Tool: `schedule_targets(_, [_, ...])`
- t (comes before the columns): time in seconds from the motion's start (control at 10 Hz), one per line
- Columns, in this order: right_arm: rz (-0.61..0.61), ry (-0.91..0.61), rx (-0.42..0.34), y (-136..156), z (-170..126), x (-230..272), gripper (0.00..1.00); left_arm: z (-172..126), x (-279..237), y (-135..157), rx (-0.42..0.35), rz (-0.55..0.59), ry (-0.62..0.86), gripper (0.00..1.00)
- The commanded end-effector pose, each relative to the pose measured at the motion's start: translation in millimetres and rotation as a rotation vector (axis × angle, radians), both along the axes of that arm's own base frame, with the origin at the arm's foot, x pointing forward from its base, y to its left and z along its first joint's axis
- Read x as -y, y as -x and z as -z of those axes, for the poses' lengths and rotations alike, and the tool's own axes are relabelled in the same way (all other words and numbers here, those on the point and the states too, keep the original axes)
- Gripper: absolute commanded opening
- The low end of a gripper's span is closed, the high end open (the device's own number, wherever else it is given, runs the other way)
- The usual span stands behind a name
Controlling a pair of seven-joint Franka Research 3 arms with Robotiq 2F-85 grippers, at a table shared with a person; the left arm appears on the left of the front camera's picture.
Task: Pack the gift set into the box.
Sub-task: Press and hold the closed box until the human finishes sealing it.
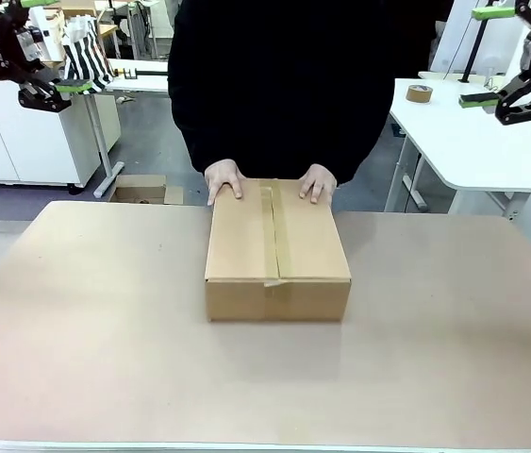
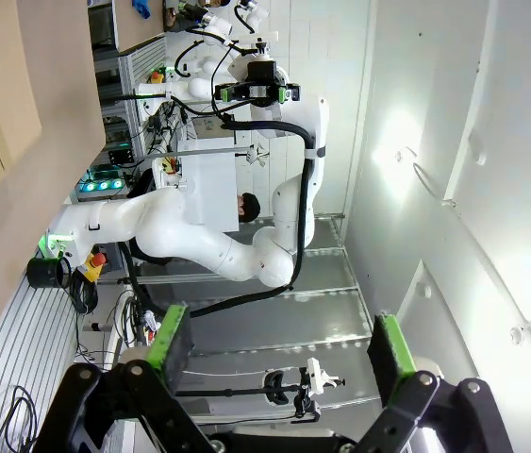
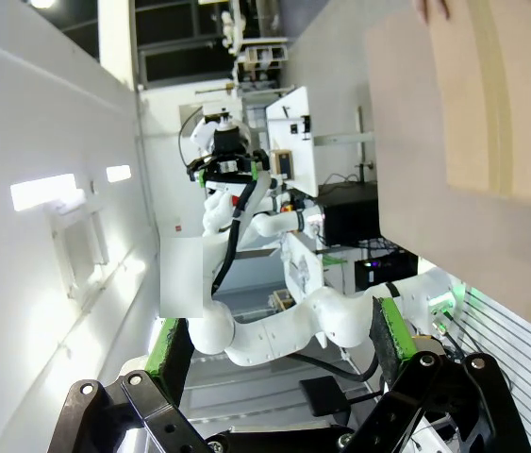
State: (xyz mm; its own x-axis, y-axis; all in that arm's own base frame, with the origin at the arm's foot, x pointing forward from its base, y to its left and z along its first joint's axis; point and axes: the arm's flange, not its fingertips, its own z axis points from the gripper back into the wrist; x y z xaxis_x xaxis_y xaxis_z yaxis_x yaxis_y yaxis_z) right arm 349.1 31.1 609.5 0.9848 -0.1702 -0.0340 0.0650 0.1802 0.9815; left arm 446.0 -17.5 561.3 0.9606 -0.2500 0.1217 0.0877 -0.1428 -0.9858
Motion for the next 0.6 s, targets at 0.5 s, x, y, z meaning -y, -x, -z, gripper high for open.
schedule_targets(0.5, [-0.001, -0.022, 0.012, -0.4, -3.2, -1.0, 1.00, -1.8, -1.6, -1.7, 0.019, -0.003, 0.017, 1.00])
